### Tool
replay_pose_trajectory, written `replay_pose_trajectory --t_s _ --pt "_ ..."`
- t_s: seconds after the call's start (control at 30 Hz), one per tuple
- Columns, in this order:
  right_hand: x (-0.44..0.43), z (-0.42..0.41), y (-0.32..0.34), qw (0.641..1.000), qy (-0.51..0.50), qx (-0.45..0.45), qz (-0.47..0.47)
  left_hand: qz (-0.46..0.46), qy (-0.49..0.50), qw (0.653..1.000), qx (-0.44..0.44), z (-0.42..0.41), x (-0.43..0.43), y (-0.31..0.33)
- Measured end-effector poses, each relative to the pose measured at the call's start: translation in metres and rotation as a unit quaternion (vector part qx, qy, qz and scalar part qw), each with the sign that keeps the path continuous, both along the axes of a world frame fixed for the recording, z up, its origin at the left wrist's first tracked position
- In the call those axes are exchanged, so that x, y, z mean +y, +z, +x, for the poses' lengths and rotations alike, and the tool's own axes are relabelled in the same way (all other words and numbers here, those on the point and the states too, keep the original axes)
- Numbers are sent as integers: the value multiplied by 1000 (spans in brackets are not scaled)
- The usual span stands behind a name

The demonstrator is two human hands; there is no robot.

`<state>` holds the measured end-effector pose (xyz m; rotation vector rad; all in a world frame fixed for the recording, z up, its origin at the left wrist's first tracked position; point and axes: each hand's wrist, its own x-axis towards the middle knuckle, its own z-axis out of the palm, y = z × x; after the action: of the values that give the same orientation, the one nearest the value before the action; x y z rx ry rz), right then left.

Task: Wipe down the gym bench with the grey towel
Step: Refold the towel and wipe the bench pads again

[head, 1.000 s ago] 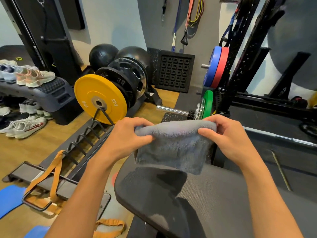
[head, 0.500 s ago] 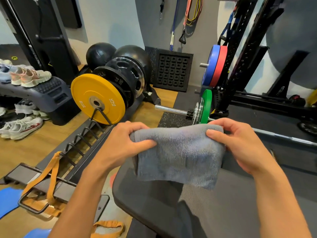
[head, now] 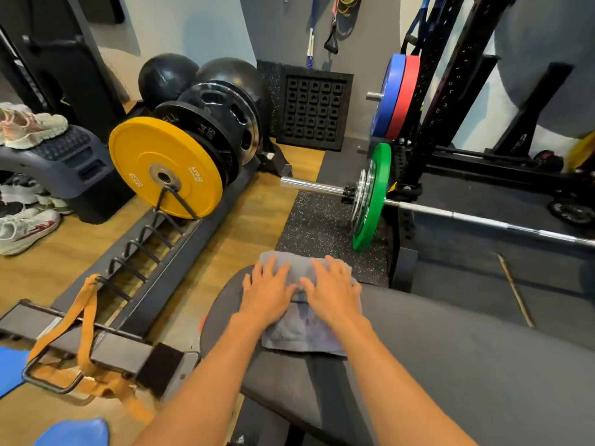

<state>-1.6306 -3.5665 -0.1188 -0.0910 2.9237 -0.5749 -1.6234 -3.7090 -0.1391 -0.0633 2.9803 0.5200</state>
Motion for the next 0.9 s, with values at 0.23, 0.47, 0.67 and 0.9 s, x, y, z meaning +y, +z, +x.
replay_pose_trajectory --t_s 0.23,0.47,0.67,0.9 --pt "3 12 -14 996 41 76 15 28 -95 988 117 24 -17 -11" --pt "32 19 49 994 -21 53 -89 94 -137 983 75 41 -19 53" --pt "21 22 33 998 37 -24 37 32 -79 996 -2 36 -8 55" --pt "-30 12 -34 995 5 26 93 33 -3 999 24 20 14 -15"
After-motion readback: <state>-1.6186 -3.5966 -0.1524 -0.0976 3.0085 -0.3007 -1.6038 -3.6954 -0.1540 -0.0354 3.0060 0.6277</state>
